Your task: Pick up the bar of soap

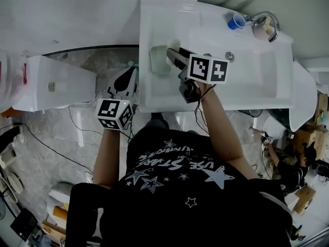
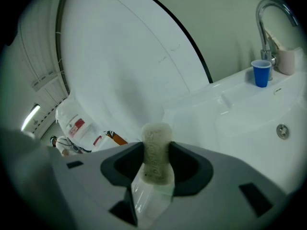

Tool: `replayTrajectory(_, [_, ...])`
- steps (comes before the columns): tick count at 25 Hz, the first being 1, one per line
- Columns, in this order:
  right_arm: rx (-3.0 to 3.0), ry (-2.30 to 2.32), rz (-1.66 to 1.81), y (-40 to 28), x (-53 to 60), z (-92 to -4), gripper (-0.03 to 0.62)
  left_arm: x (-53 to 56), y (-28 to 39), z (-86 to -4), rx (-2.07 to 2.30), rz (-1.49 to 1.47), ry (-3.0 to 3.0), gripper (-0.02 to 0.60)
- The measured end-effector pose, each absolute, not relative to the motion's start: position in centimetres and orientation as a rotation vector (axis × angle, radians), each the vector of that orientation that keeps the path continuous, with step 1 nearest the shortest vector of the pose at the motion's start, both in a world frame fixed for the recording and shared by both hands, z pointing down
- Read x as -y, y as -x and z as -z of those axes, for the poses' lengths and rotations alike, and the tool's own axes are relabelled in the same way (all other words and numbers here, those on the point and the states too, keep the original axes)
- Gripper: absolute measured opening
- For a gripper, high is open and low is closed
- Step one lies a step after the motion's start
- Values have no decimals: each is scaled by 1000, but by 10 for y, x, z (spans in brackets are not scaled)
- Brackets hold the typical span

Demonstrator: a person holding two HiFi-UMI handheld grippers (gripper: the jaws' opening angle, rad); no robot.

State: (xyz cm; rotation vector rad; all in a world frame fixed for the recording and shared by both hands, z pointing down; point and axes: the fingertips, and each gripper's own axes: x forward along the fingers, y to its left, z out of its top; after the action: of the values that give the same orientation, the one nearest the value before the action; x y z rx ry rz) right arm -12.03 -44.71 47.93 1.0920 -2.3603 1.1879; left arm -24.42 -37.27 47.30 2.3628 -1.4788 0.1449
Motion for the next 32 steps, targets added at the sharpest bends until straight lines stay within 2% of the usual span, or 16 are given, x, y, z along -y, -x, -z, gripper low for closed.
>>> replayTrajectory(11, [2532,-1186,-1199,47,427,-439,181,355,179,-450,1475,-138,-2416,11])
replayTrajectory(32, [2592,-1215,-992,-85,320,-435,179,255,52,-438,1463,-156,-2495,9])
